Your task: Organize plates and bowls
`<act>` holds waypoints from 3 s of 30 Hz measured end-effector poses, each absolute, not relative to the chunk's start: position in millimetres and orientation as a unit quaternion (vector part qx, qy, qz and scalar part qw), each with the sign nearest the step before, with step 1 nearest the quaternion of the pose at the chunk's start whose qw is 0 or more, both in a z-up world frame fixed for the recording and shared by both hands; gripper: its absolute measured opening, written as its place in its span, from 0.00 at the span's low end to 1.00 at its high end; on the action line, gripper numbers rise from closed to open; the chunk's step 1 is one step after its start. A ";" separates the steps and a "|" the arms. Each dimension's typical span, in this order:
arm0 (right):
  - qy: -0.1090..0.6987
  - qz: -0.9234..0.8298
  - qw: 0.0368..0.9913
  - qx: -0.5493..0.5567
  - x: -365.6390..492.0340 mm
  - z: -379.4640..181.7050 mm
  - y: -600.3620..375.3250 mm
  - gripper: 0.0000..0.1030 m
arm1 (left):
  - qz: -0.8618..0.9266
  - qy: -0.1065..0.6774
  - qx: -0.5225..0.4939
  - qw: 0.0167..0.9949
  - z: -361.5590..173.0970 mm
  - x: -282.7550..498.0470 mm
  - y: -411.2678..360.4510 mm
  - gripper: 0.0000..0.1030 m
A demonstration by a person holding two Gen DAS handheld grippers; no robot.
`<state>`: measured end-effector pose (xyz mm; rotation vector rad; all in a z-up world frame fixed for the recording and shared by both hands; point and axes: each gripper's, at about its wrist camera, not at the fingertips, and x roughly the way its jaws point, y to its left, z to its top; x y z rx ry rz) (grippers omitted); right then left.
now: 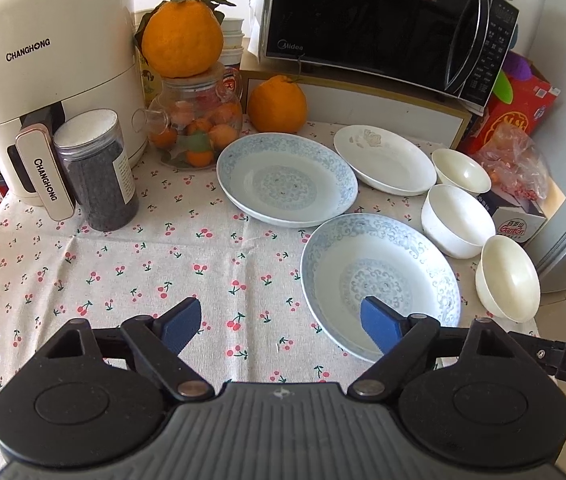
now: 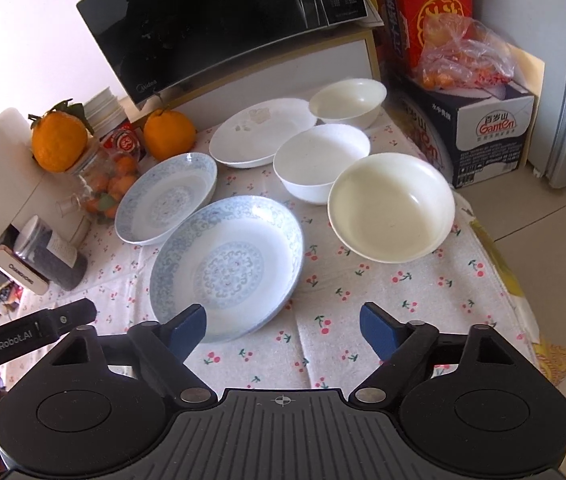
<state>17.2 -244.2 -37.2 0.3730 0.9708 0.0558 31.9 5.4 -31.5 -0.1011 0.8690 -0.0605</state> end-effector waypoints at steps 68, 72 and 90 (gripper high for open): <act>0.513 0.125 0.842 0.106 48.1 -107.9 -157.5 0.16 | -0.007 0.484 -0.061 0.873 -91.9 13.3 62.7 0.10; 0.516 0.126 0.841 0.105 49.2 -107.4 -157.4 0.18 | -0.004 0.483 -0.054 0.874 -91.6 11.8 61.2 0.11; 0.487 0.101 0.866 0.053 41.5 -65.4 -178.7 0.37 | 0.045 0.428 -0.100 0.897 -35.4 10.7 92.2 0.24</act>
